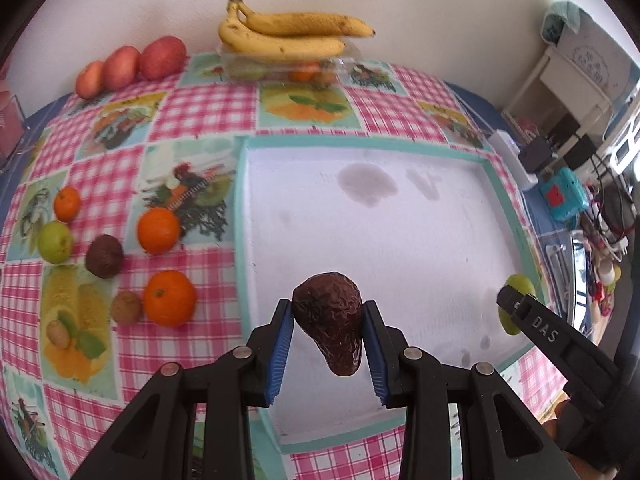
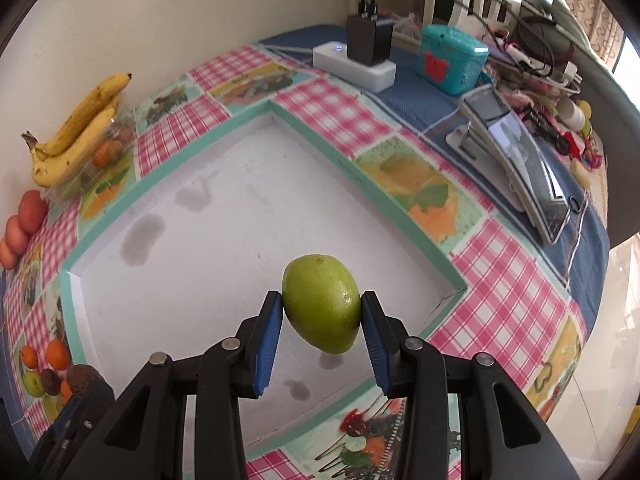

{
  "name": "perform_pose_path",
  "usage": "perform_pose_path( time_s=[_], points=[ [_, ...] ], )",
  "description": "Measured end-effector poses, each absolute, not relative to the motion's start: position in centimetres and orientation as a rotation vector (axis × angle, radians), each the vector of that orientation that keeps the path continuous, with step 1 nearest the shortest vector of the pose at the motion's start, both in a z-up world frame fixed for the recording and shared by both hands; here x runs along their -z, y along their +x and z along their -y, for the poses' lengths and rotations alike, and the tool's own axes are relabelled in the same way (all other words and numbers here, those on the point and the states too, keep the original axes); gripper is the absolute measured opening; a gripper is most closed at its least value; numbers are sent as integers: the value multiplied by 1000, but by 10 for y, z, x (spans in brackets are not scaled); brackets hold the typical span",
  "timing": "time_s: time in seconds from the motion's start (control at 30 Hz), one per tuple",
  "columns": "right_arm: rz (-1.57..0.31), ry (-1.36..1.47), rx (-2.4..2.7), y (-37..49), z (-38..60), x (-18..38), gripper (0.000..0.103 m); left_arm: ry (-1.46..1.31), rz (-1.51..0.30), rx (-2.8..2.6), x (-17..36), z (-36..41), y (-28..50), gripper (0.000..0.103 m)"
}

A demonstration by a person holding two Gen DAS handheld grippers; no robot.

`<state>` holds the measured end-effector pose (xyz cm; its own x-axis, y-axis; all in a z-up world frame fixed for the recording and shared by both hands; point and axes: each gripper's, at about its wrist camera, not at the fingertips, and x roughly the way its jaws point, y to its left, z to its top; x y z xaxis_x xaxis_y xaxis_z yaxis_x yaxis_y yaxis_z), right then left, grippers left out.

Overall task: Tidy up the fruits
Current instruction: 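Lower the green pear into the white tray with the right tool while the left tool releases the avocado there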

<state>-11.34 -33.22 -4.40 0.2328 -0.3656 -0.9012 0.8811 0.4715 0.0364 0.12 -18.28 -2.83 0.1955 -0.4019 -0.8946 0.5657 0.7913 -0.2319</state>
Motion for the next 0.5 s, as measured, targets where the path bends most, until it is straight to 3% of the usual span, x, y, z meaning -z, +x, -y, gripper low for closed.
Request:
perform_pose_path(
  time_s=[0.5],
  points=[
    [-1029, 660, 936, -114, 333, 54, 42, 203, -1239, 655, 44, 186, 1, 38]
  ],
)
